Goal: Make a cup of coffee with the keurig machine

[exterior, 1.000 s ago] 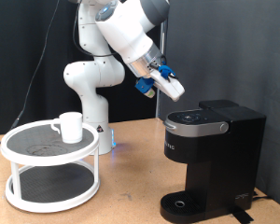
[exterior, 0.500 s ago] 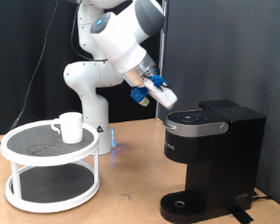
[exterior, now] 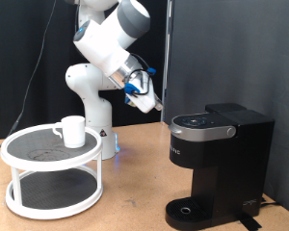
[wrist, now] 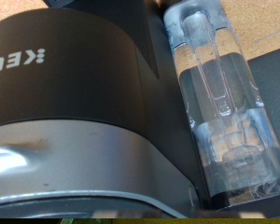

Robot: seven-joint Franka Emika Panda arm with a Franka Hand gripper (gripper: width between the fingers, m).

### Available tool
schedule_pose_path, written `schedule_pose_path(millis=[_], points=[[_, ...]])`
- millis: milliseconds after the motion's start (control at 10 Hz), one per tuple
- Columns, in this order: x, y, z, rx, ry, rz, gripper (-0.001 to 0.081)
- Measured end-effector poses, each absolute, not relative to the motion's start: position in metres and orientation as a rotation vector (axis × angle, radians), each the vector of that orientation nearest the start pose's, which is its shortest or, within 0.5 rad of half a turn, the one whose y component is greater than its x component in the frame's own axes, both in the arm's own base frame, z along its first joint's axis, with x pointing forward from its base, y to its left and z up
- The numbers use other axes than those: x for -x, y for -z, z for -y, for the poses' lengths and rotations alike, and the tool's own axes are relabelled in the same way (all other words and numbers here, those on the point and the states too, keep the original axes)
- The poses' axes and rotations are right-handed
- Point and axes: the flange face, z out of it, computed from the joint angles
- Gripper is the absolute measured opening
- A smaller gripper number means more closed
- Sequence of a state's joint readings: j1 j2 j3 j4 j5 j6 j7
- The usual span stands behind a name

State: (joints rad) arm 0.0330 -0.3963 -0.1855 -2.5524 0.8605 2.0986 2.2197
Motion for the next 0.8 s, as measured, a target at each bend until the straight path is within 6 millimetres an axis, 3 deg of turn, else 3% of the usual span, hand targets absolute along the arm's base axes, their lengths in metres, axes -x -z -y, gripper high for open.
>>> schedule_pose_path(millis=[400, 800], points=[[-0.397, -0.412, 0.031, 0.498, -1.09, -2.643, 0.0], [-0.375, -0.441, 0.063, 0.488, -1.044, -2.604, 0.0]])
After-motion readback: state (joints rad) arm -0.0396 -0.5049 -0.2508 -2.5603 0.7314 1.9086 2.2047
